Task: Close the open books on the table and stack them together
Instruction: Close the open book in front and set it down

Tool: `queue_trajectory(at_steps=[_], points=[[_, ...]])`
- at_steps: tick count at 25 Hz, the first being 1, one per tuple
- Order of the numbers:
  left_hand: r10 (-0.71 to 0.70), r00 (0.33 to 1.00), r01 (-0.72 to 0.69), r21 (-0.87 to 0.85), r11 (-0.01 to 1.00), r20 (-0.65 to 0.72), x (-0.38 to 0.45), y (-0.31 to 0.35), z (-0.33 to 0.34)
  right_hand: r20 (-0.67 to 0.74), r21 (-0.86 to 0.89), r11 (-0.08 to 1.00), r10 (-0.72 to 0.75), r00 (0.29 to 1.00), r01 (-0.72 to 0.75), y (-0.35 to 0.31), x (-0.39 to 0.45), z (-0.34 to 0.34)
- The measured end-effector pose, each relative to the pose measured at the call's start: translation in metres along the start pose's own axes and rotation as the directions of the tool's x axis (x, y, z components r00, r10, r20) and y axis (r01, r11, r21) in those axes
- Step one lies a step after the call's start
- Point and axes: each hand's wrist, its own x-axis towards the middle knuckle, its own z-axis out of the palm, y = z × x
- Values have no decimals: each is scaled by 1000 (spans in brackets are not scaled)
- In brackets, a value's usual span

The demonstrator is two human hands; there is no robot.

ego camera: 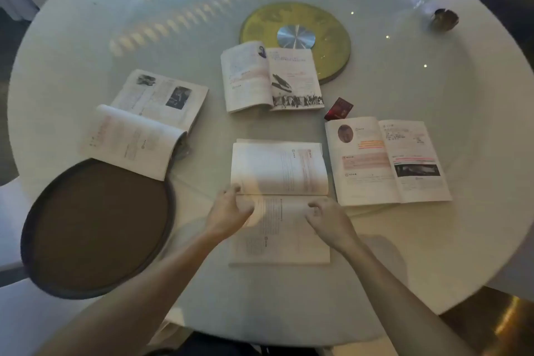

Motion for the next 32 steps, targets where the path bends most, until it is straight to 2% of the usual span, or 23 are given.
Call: queue_trajectory(at_steps=[3, 6, 7, 9, 13, 18, 22, 24, 27, 28, 30, 31, 32], points=[[-196, 974, 185, -102, 977, -114, -11, -10, 8, -60, 72, 993, 103, 993, -99, 9, -9, 6], [-314, 949, 306, -235, 923, 3, -22, -25, 21, -74, 246, 931, 295, 953, -269, 19, -18, 18], [-322, 945, 325, -302, 896, 61, -24, -26, 24, -61, 333, 892, 344, 937, -305, 21, -18, 20], [-317, 944, 327, -351, 877, 88, -26, -27, 26, -21, 480, 807, 403, 915, -345, 23, -17, 21], [-334, 943, 312, -331, 891, -10, -33, -25, 18, 6, 506, 783, 417, 909, -362, 31, -15, 9], [-345, 939, 314, -438, 843, 8, -41, -21, -8, -2, 633, 734, 318, 948, -246, 39, -13, -13], [-405, 914, 332, -581, 744, 3, -36, -16, -27, 123, 798, 548, 262, 957, -252, 29, -5, -31], [-419, 906, 352, -666, 658, 65, -27, -16, -36, 176, 862, 431, 240, 955, -267, 23, 3, -36], [-315, 931, 331, -794, 510, 186, -11, -10, -48, 201, 910, 308, 254, 946, -276, 14, 18, -35], [-283, 938, 322, -813, 485, 203, -5, -7, -51, 207, 907, 308, 268, 941, -287, 10, 24, -34], [-280, 939, 317, -819, 478, 200, 8, 0, -52, 197, 871, 382, 302, 933, -308, 5, 34, -30], [-286, 942, 303, -807, 507, 175, 12, 3, -50, 188, 844, 432, 317, 930, -318, 2, 38, -27], [-274, 953, 272, -763, 586, 130, 16, 6, -46, 172, 804, 496, 335, 926, -329, 0, 41, -23]])
